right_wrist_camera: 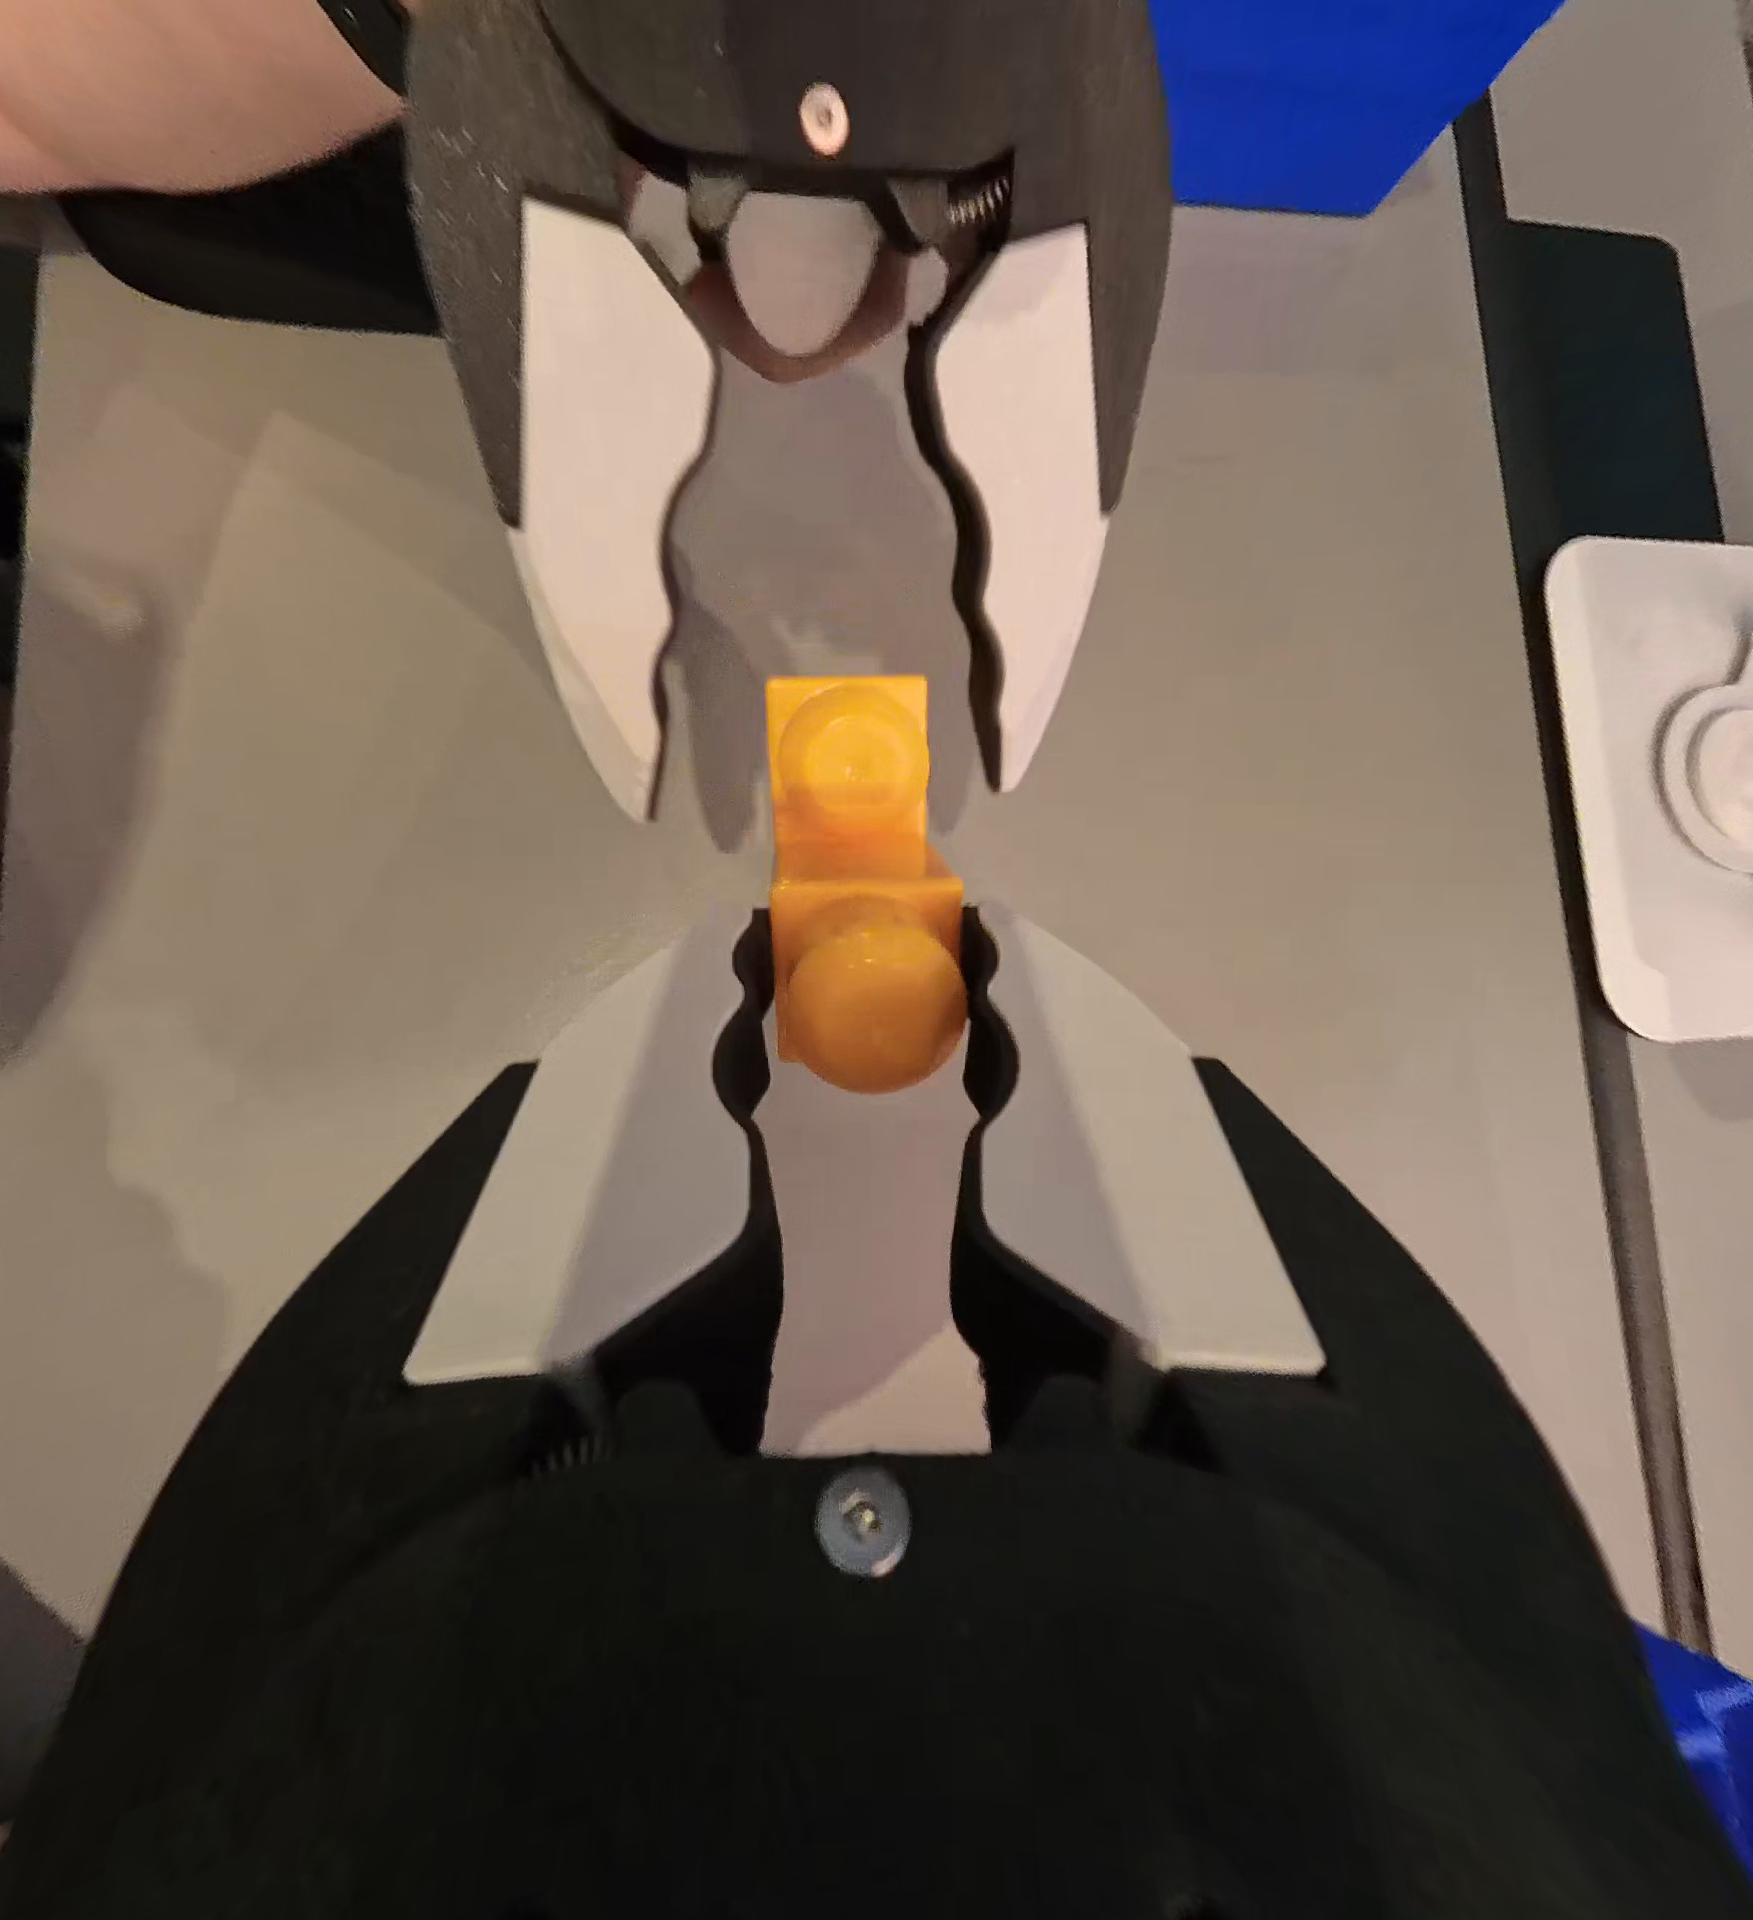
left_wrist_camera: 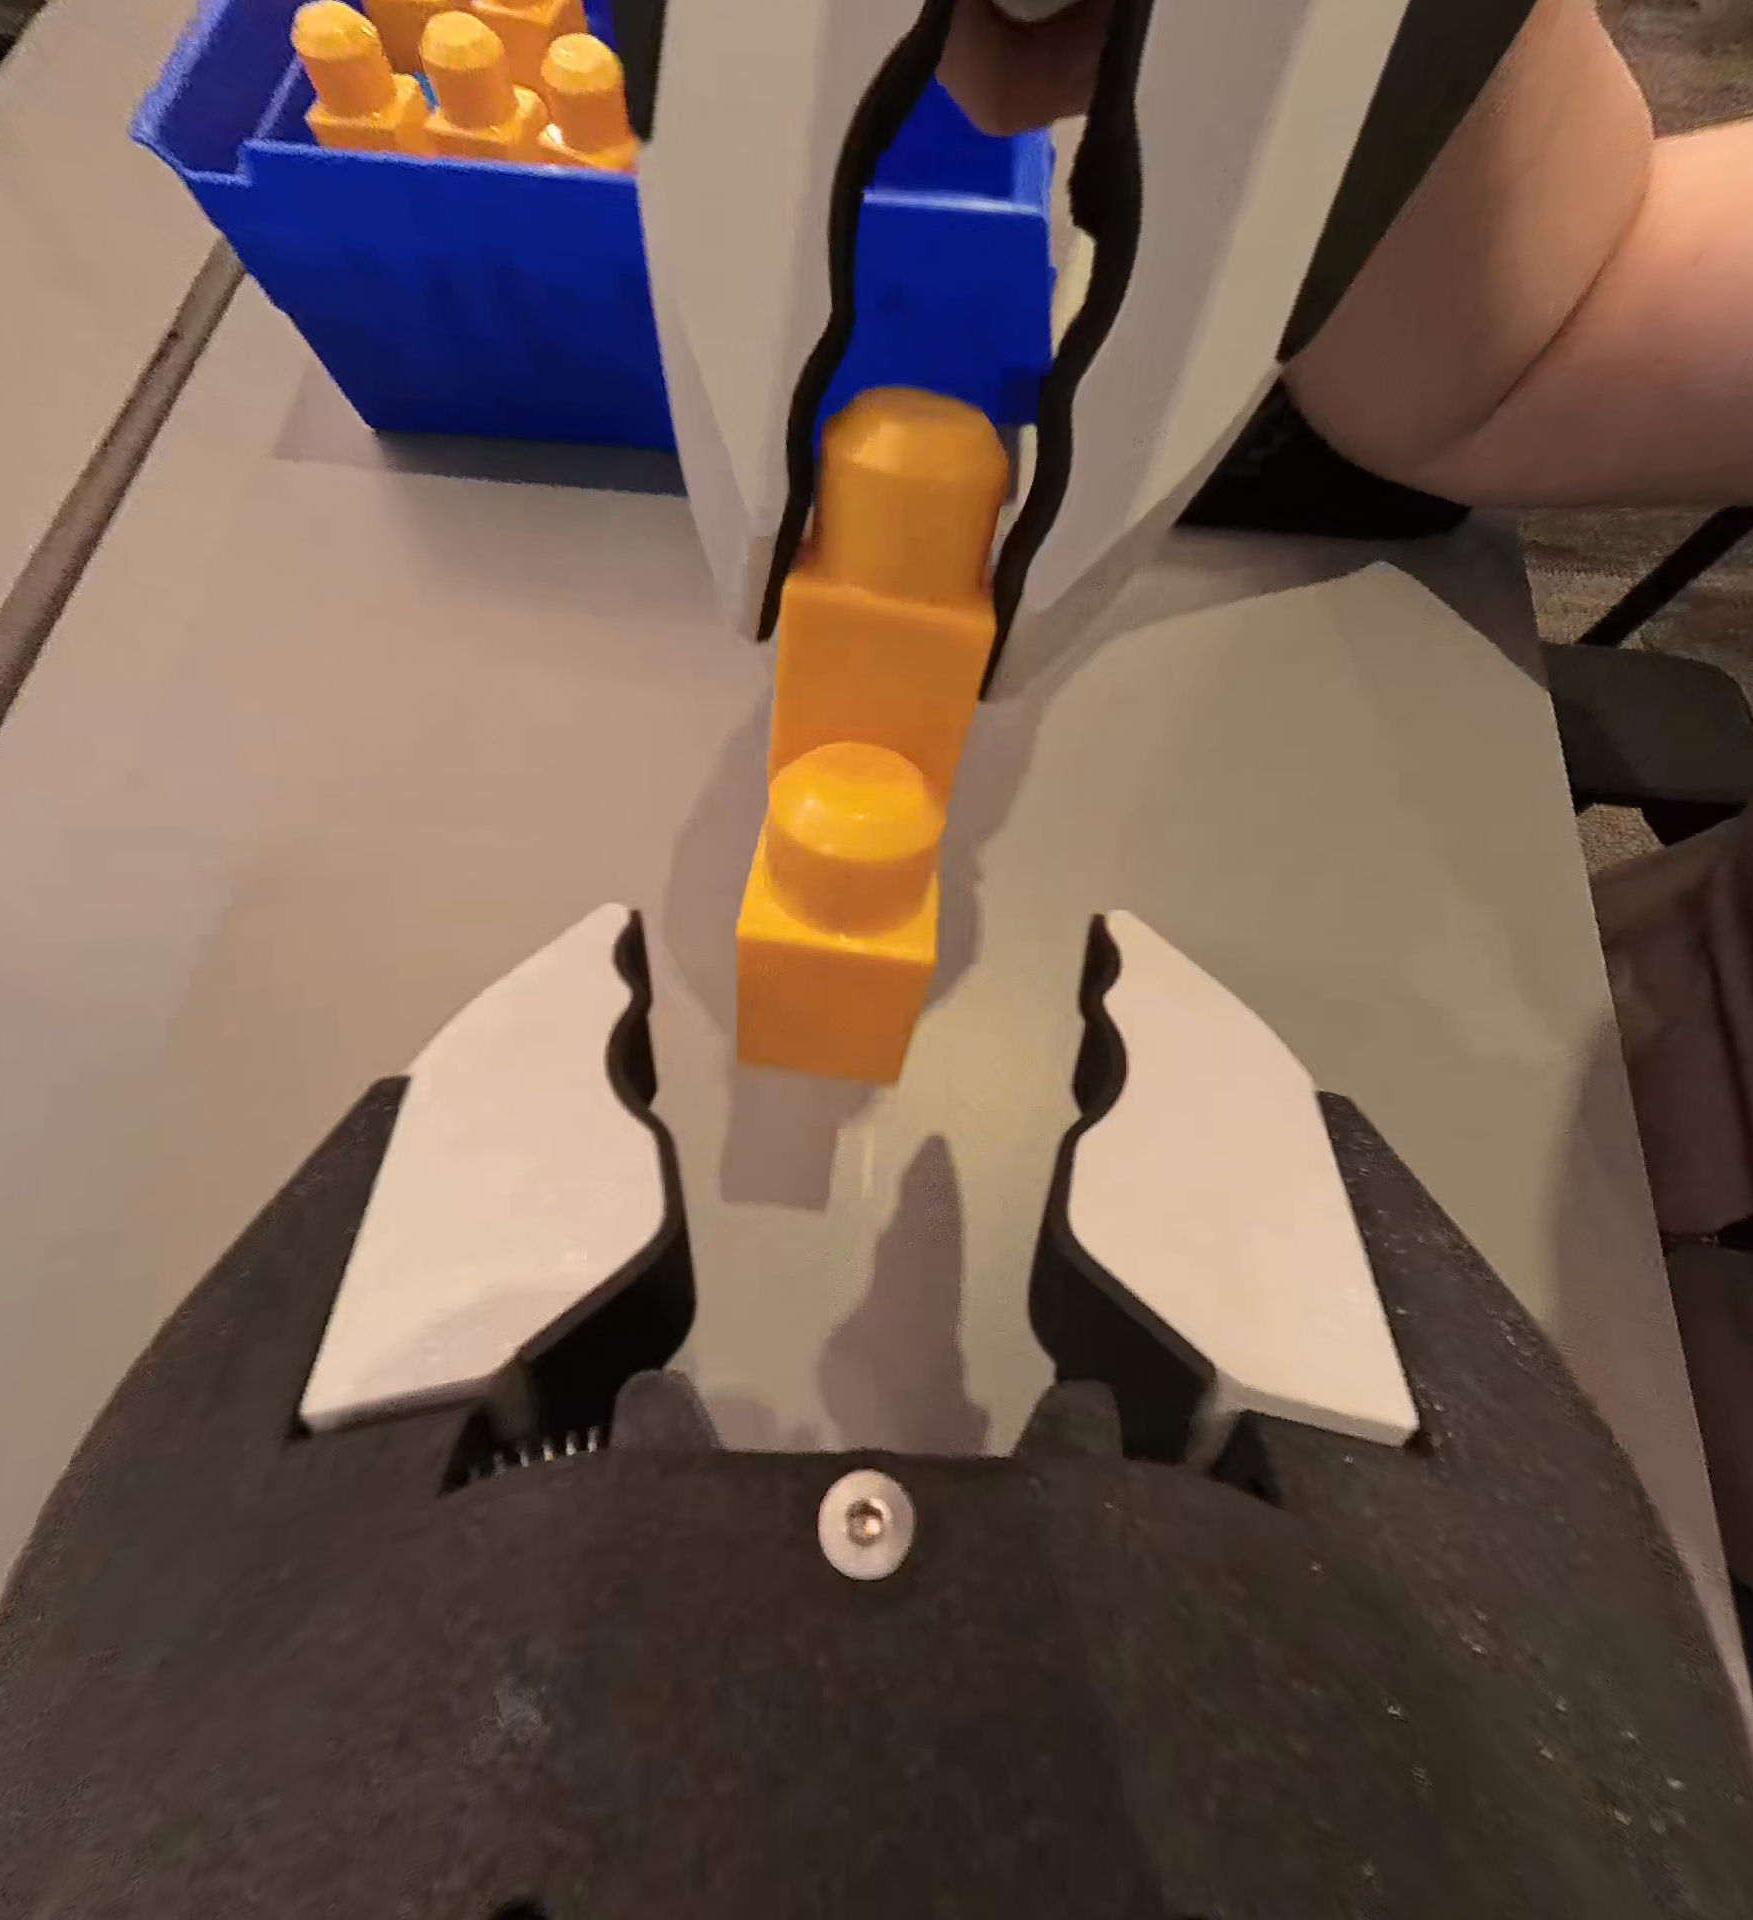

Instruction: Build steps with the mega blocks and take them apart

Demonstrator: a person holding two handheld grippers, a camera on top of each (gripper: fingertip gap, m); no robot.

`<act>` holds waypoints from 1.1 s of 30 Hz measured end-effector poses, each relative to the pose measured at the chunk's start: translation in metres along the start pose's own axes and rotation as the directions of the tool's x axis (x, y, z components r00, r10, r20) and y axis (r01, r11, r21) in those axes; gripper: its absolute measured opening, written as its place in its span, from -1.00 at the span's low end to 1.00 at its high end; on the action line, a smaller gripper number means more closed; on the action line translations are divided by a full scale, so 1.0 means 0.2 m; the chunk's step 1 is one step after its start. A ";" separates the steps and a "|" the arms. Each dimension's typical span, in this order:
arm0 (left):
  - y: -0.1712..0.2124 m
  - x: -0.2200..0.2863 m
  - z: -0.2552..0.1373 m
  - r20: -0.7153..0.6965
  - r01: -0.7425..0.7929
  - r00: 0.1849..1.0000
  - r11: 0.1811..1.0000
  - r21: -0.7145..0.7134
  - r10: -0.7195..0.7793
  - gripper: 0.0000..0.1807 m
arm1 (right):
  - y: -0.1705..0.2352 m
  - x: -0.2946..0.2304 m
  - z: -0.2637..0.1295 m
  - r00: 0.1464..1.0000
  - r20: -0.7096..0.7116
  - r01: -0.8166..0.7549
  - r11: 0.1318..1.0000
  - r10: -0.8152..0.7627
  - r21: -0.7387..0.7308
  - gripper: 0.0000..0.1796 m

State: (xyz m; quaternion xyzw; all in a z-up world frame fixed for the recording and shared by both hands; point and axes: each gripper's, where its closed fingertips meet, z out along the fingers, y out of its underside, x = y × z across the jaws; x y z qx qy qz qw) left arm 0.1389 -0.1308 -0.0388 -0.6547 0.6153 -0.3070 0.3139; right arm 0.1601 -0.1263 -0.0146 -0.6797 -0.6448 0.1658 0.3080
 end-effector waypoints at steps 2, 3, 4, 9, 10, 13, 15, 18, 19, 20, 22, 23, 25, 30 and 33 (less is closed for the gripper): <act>-0.03 -0.03 -0.04 0.019 0.021 1.000 0.999 0.042 -0.022 -0.07 | 0.06 0.06 -0.08 0.998 -0.065 -0.001 0.999 -0.002 -0.048 -0.61; -0.05 -0.03 -0.07 0.008 0.041 0.999 0.997 0.068 -0.042 -0.12 | 0.11 0.11 -0.16 0.992 -0.128 -0.020 0.996 0.009 -0.084 -0.60; -0.06 -0.03 -0.09 -0.012 0.073 0.997 0.993 0.092 -0.072 -0.18 | 0.18 0.17 -0.27 0.978 -0.206 -0.052 0.993 0.029 -0.108 -0.61; -0.07 -0.06 -0.16 -0.076 0.159 0.986 0.977 0.143 -0.149 -0.24 | 0.60 0.33 -0.89 0.861 -0.485 -0.201 0.979 0.157 -0.039 -0.60; -0.06 -0.06 -0.16 -0.080 0.162 0.985 0.977 0.139 -0.152 -0.24 | 0.73 0.35 -0.96 0.832 -0.528 -0.247 0.966 0.174 -0.072 -0.60; -0.04 -0.05 -0.14 -0.088 0.158 0.985 0.982 0.108 -0.149 -0.24 | 1.12 0.40 -1.06 0.759 -0.621 -0.414 0.881 0.195 -0.230 -0.60; -0.03 -0.03 -0.12 -0.101 0.154 0.984 0.984 0.090 -0.145 -0.25 | 1.30 0.44 -1.02 0.764 -0.610 -0.471 0.829 0.212 -0.302 -0.60; 0.00 -0.01 -0.09 -0.114 0.147 0.984 0.988 0.056 -0.140 -0.25 | 1.48 0.49 -0.92 0.799 -0.562 -0.495 0.763 0.212 -0.416 -0.60; 0.01 -0.01 -0.08 -0.116 0.145 0.983 0.988 0.045 -0.139 -0.25 | 1.51 0.50 -0.88 0.818 -0.536 -0.485 0.752 0.210 -0.447 -0.60; 0.01 -0.01 -0.08 -0.117 0.145 0.983 0.989 0.038 -0.139 -0.25 | 1.52 0.51 -0.84 0.834 -0.512 -0.469 0.753 0.205 -0.462 -0.60; 0.02 -0.01 -0.07 -0.126 0.146 0.982 0.989 0.029 -0.142 -0.25 | 1.53 0.54 -0.78 0.857 -0.476 -0.435 0.772 0.198 -0.462 -0.60; 0.03 -0.01 -0.07 -0.129 0.149 0.981 0.988 0.026 -0.145 -0.26 | 1.53 0.55 -0.77 0.867 -0.461 -0.416 0.782 0.187 -0.465 -0.60; 0.03 -0.02 -0.06 -0.133 0.159 0.979 0.987 0.033 -0.153 -0.25 | 1.55 0.55 -0.74 0.889 -0.428 -0.380 0.788 0.166 -0.484 -0.60; 0.01 -0.01 -0.06 -0.181 0.194 0.967 0.979 0.065 -0.179 -0.28 | 1.63 0.58 -0.69 0.939 -0.339 -0.238 0.810 0.052 -0.536 -0.60; 0.02 -0.01 -0.06 -0.184 0.197 0.966 0.978 0.062 -0.183 -0.28 | 1.63 0.59 -0.66 0.945 -0.323 -0.218 0.828 0.046 -0.517 -0.60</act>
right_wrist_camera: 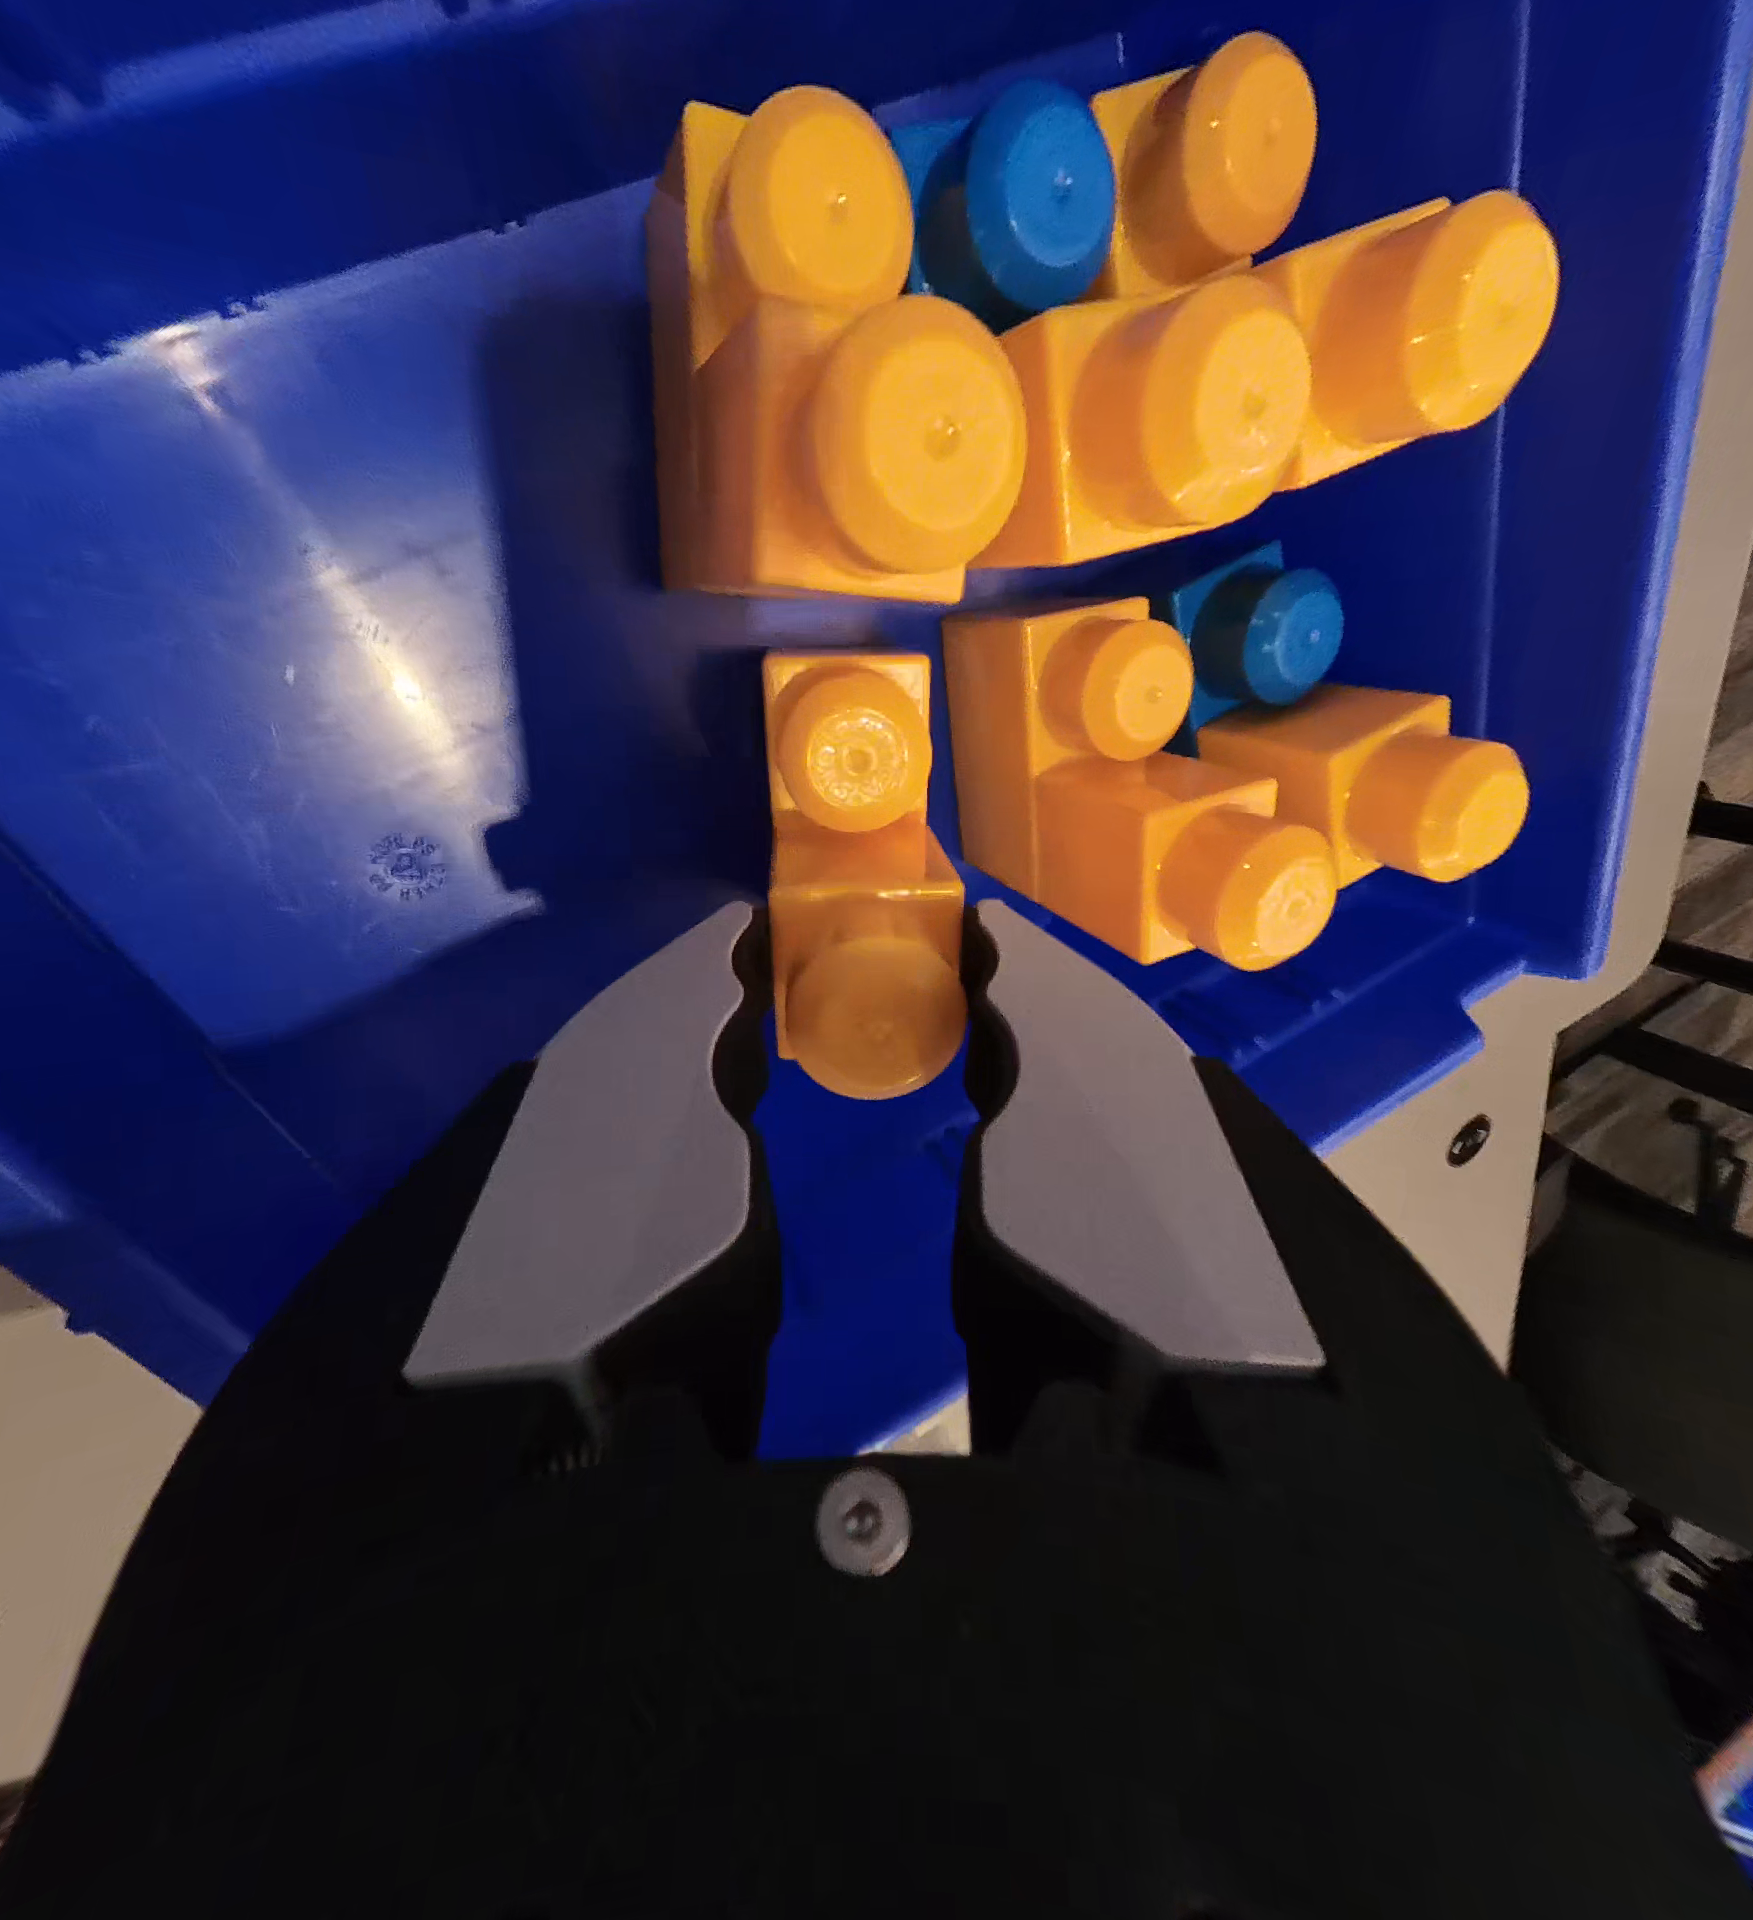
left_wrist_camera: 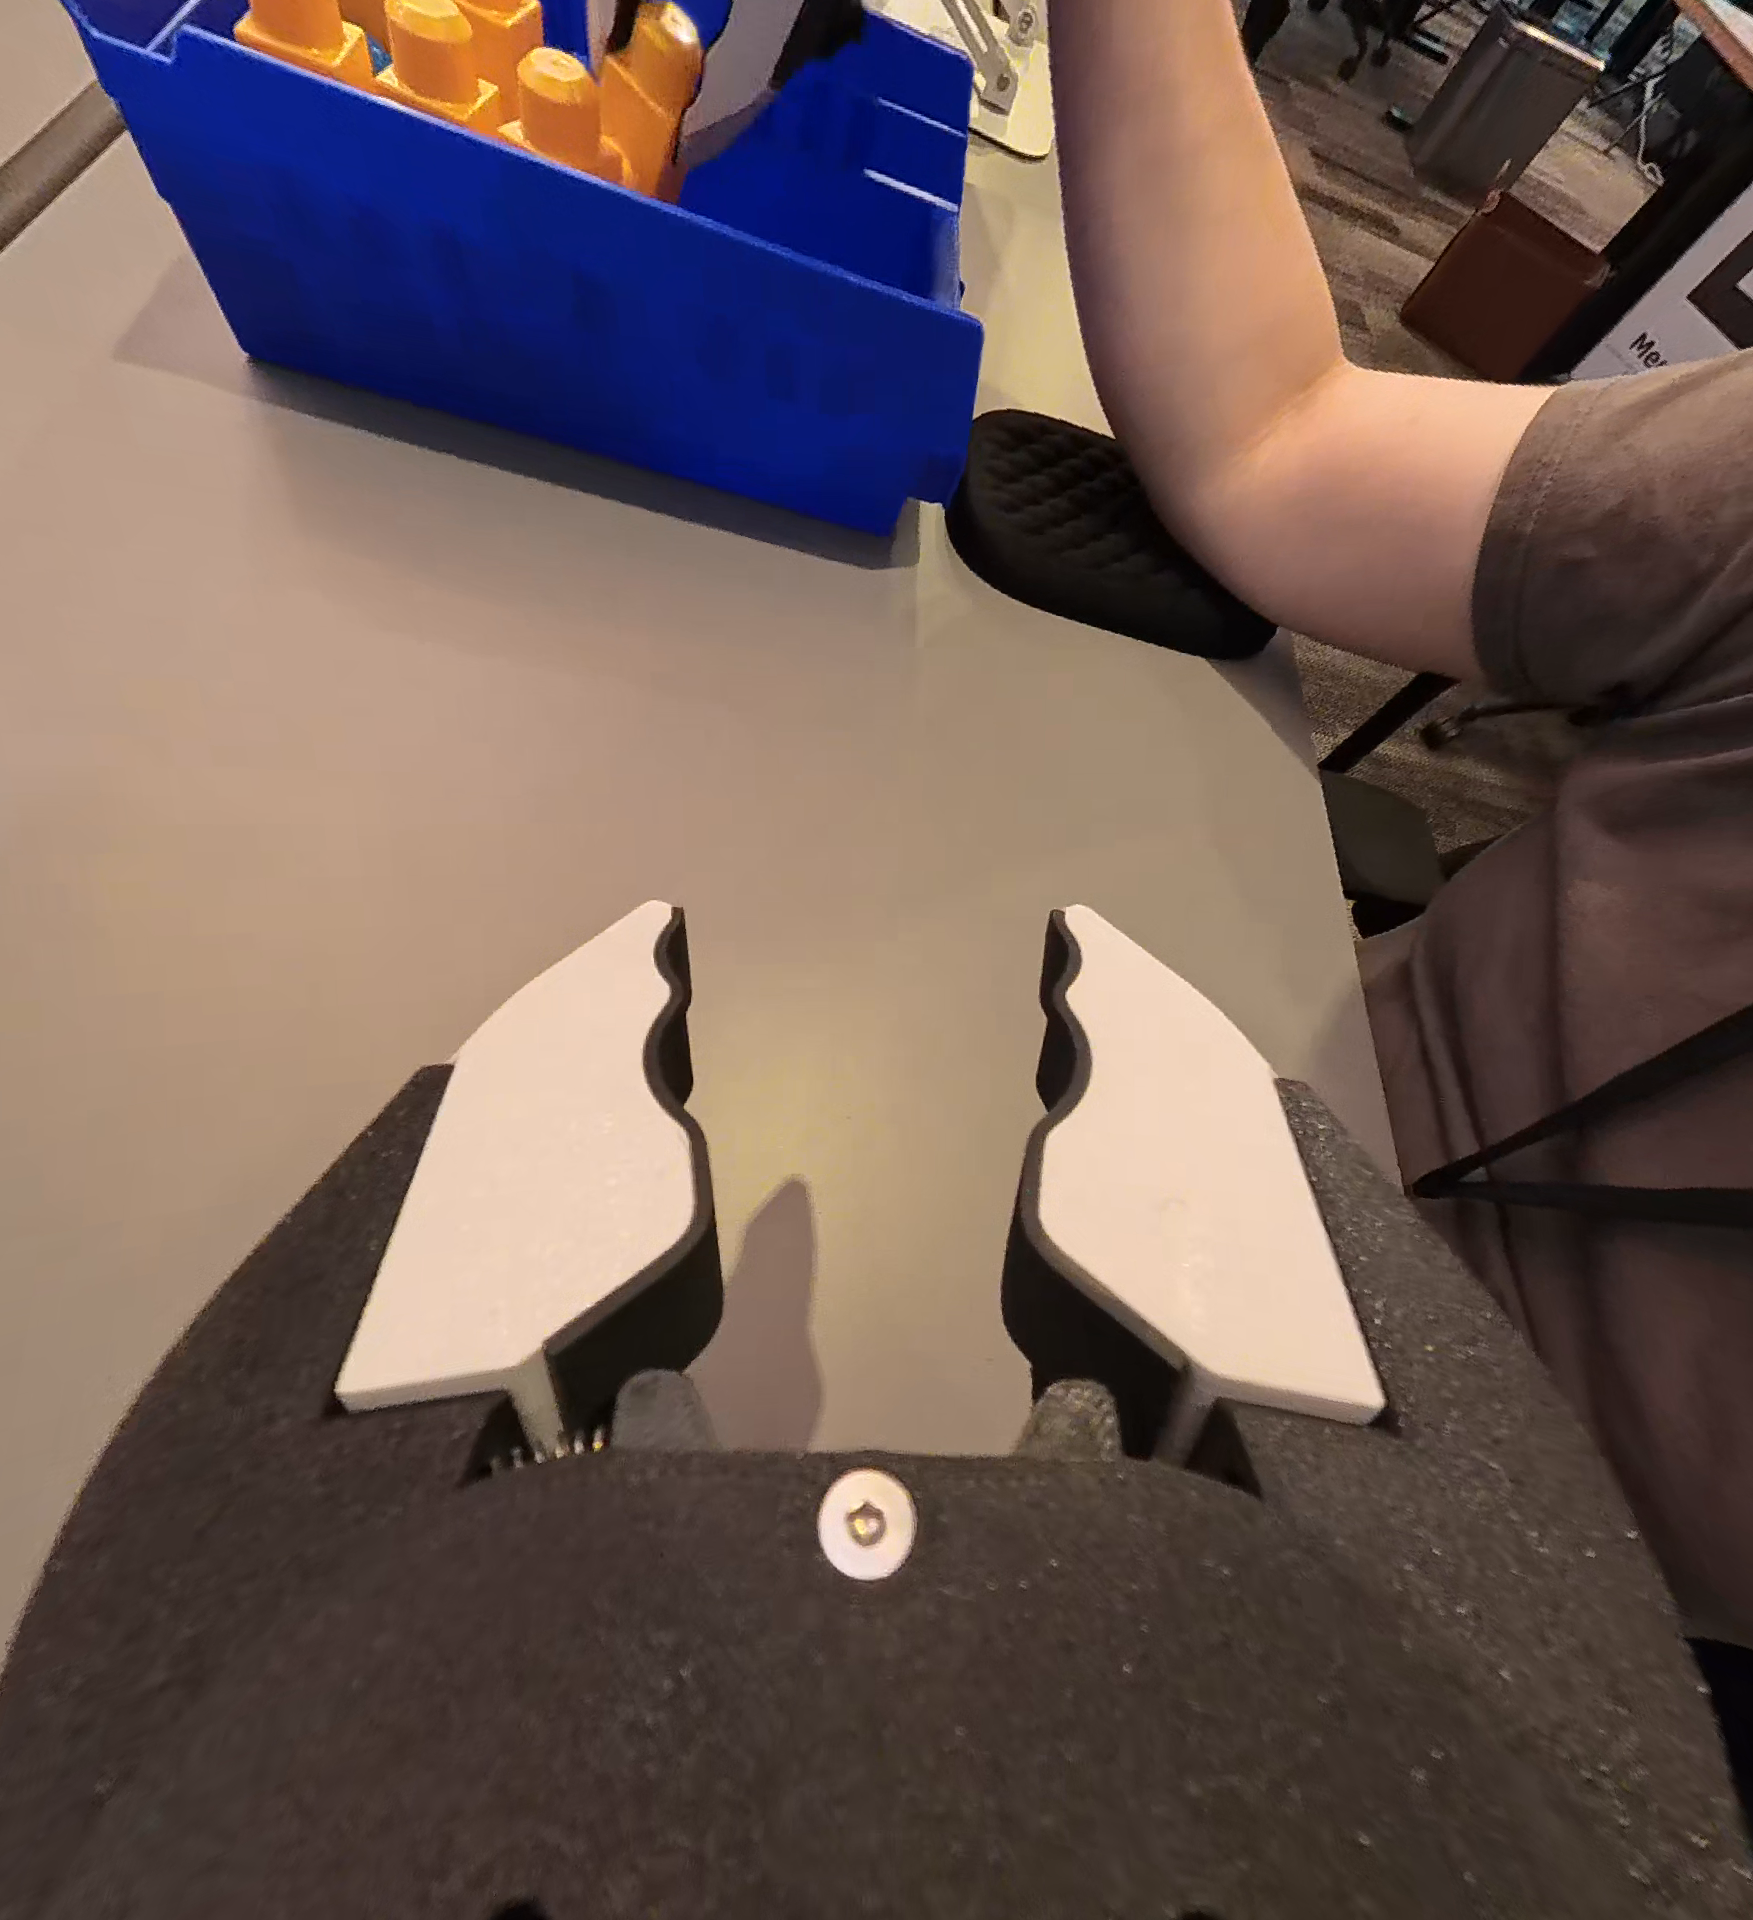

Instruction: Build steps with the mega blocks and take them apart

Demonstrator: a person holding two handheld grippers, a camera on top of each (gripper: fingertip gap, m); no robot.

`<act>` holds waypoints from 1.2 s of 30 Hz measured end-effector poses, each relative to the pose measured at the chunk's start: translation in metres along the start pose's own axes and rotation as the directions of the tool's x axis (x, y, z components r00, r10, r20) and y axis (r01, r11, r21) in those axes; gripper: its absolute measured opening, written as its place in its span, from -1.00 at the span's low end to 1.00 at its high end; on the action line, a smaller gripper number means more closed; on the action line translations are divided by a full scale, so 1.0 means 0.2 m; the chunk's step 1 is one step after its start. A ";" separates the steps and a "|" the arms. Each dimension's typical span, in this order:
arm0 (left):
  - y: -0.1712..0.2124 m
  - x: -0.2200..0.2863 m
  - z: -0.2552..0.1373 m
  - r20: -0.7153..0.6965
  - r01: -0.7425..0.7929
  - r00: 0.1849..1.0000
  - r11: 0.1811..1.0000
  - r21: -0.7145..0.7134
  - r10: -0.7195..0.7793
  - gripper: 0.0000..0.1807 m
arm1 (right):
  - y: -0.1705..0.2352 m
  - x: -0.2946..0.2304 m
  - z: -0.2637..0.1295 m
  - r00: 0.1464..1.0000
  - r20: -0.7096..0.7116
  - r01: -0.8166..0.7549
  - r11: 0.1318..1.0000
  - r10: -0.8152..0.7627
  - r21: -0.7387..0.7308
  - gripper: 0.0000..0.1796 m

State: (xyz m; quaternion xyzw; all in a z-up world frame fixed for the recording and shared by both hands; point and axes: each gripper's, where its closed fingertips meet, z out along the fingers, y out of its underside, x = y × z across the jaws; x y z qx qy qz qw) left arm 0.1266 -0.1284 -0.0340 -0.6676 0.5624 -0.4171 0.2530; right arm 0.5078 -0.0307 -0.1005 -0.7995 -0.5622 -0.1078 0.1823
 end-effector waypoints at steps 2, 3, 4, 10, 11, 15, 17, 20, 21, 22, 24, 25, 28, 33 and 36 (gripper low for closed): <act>0.00 0.00 0.00 -0.010 0.004 1.000 1.000 0.006 -0.004 -0.28 | -0.02 0.01 0.01 1.000 -0.002 -0.013 1.000 0.013 0.027 -0.60; 0.00 0.01 0.00 -0.012 0.005 1.000 1.000 0.006 -0.005 -0.28 | -0.02 0.02 0.01 1.000 -0.005 -0.021 0.999 0.021 0.037 -0.60; 0.00 0.01 0.00 -0.013 0.004 1.000 1.000 0.005 -0.004 -0.28 | -0.03 0.03 0.01 0.999 -0.011 -0.034 0.998 0.035 0.043 -0.60; 0.01 0.01 0.00 -0.023 0.011 1.000 1.000 -0.003 -0.011 -0.27 | -0.01 0.05 0.02 0.998 -0.037 -0.048 0.998 0.049 0.033 -0.58; 0.01 0.01 0.00 -0.026 0.011 1.000 1.000 -0.005 -0.011 -0.27 | 0.00 0.05 0.02 0.998 -0.037 -0.050 0.998 0.051 0.026 -0.58; 0.01 0.02 0.00 -0.030 0.011 0.999 1.000 -0.008 -0.011 -0.26 | 0.00 0.07 0.00 0.996 -0.060 -0.060 0.998 0.062 0.035 -0.55; 0.01 0.02 0.00 -0.034 0.012 0.999 1.000 -0.007 -0.013 -0.26 | 0.00 0.08 -0.02 0.994 -0.086 -0.067 0.997 0.070 0.036 -0.52; 0.00 0.02 -0.03 -0.025 0.011 1.000 1.000 0.000 -0.011 -0.26 | 0.01 0.13 -0.12 0.983 -0.168 -0.075 0.996 0.080 0.038 -0.47; -0.02 0.01 -0.05 -0.016 0.010 1.000 1.000 0.012 -0.010 -0.26 | 0.00 0.14 -0.17 0.975 -0.206 -0.072 0.996 0.080 0.046 -0.46; -0.03 0.01 -0.07 -0.005 0.008 1.000 1.000 0.027 -0.008 -0.26 | -0.02 0.16 -0.23 0.967 -0.243 -0.063 0.995 0.079 0.073 -0.45; -0.08 -0.01 -0.17 0.036 -0.002 0.999 0.998 0.067 0.000 -0.25 | -0.13 0.18 -0.39 0.941 -0.328 -0.023 0.984 0.080 0.175 -0.45; -0.10 -0.02 -0.24 0.070 -0.014 0.998 0.996 0.089 0.007 -0.25 | -0.20 0.19 -0.48 0.923 -0.373 0.002 0.969 0.092 0.245 -0.46; -0.17 -0.06 -0.54 0.233 -0.053 0.972 0.981 0.188 0.008 -0.23 | -0.41 0.21 -0.76 0.864 -0.460 0.040 0.885 0.202 0.464 -0.47; 0.10 -0.28 -1.17 0.686 0.027 0.719 0.991 0.134 -0.112 -0.14 | -0.67 0.21 -1.06 0.820 -0.362 -0.027 0.662 0.443 0.749 -0.37; 0.45 -0.41 -1.51 0.895 0.240 0.423 0.970 0.043 -0.144 -0.09 | -0.78 0.20 -1.16 0.802 -0.310 -0.032 0.555 0.511 0.831 -0.37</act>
